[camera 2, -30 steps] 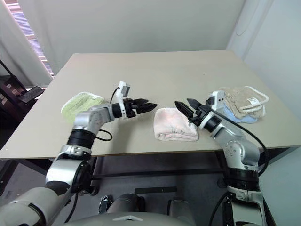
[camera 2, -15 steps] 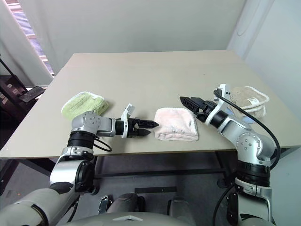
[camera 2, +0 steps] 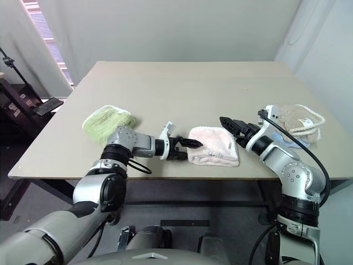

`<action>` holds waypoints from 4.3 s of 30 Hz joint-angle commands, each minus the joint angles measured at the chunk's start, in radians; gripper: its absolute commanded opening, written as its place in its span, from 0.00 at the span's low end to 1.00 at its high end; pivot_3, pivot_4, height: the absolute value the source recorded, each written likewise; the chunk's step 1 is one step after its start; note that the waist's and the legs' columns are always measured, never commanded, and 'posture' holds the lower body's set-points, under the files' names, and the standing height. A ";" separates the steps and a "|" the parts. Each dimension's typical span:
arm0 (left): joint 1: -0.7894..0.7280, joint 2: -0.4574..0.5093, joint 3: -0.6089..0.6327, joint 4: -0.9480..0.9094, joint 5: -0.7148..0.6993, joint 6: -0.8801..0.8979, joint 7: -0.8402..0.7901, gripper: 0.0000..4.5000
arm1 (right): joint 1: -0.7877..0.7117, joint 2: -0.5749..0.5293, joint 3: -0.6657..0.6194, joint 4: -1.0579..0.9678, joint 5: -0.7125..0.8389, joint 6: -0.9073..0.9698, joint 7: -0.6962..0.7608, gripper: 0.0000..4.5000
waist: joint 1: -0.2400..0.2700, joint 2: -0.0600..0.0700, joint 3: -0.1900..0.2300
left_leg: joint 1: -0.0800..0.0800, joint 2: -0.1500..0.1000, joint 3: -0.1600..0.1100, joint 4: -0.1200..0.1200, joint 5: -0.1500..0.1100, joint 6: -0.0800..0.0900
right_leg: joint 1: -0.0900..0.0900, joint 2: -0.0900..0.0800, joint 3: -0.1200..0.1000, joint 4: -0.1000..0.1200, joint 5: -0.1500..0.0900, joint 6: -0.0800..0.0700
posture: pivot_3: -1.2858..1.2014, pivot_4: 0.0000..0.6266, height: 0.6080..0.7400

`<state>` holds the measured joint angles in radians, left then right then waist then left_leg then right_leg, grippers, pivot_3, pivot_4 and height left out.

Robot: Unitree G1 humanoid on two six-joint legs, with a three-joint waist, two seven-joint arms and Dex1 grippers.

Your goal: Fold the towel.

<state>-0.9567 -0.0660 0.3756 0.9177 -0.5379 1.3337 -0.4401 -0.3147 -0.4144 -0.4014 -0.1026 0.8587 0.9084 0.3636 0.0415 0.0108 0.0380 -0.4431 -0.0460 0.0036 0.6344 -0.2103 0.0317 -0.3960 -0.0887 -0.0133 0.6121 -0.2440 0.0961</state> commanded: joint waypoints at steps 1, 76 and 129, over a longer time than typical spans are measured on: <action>-0.052 -0.029 0.035 0.042 -0.034 -0.031 0.013 1.00 | -0.006 -0.011 -0.033 -0.047 0.023 -0.016 -0.009 0.84 | -0.001 0.000 0.000 | 0.000 0.000 0.000 -0.001 0.000 0.000 | -0.001 0.000 0.000 0.000 0.000 0.000 | 0.52 0.00 0.97; 0.352 0.223 0.552 -0.992 -0.459 -0.210 0.708 0.01 | -0.255 0.070 0.178 0.379 -0.236 -0.312 0.240 0.84 | -0.054 -0.004 0.000 | 0.003 0.000 0.002 -0.003 0.003 -0.005 | -0.010 0.009 0.011 0.017 0.002 0.002 | 0.52 0.00 0.97; 0.859 0.731 -0.250 -1.257 -0.143 -0.908 -0.320 0.99 | -0.150 -0.135 0.207 0.228 -0.318 -0.418 0.560 0.84 | -0.048 0.002 -0.002 | 0.003 0.011 0.033 -0.028 0.004 -0.006 | -0.017 0.003 0.008 0.001 0.003 -0.017 | 0.52 0.00 0.97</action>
<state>-0.0736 0.6536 0.1912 -0.3825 -0.7971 0.5528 -0.6584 -0.4683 -0.5301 -0.1733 0.1772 0.5360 0.5244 0.8914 -0.0063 0.0125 0.0358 -0.4389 -0.0347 0.0372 0.6062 -0.2067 0.0254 -0.4130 -0.0867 -0.0049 0.6133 -0.2408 0.0790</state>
